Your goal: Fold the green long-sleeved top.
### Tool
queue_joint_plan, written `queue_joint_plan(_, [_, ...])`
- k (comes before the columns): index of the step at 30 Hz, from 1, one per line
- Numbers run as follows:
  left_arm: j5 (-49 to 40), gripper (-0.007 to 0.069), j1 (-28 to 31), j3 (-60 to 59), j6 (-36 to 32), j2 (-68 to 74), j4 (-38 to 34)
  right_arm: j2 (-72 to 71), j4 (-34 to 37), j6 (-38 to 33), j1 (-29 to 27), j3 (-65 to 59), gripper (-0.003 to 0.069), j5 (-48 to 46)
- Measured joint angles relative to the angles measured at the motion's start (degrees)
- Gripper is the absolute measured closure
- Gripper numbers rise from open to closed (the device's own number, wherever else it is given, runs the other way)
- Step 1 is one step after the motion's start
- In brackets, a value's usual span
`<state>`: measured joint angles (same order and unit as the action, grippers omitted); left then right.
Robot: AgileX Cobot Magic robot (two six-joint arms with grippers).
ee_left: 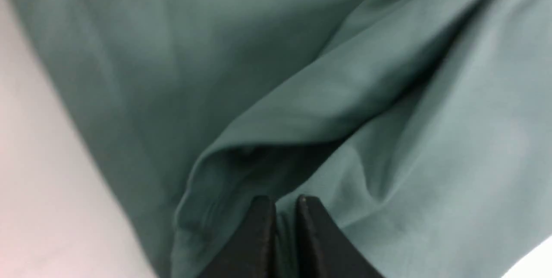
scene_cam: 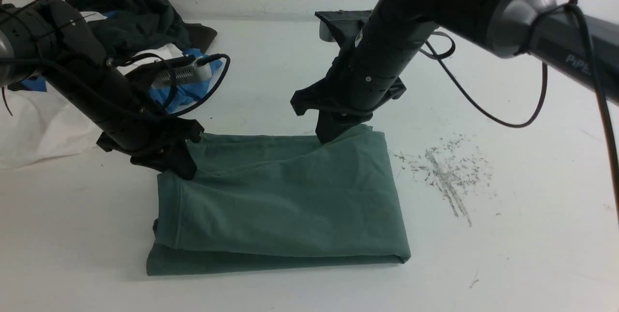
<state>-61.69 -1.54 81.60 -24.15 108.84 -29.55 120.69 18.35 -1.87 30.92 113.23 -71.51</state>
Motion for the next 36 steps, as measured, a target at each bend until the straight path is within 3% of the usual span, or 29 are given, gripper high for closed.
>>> queue_joint_plan(6, [2.6, 0.0587, -0.2, 0.6, -0.8, -1.4, -0.4, 4.0, 1.0, -1.1, 1.0, 0.0, 0.0673, 0.2])
queue_joint_plan(25, [9.1, 0.0569, 0.1, 0.6, 7.2, -0.9, 9.4, 12.2, -1.2, 0.0, 2.2, 0.0, 0.0673, 1.0])
queue_joint_plan(28, [9.3, 0.0525, 0.1, 0.6, 8.9, -0.2, 12.0, 12.4, -1.2, 0.0, 2.2, 0.0, 0.0673, 1.1])
queue_joint_plan(36, [13.6, 0.0228, 0.2, 0.6, 16.4, 0.4, 23.9, 12.9, -0.9, 0.0, 2.2, 0.0, 0.0673, 1.1])
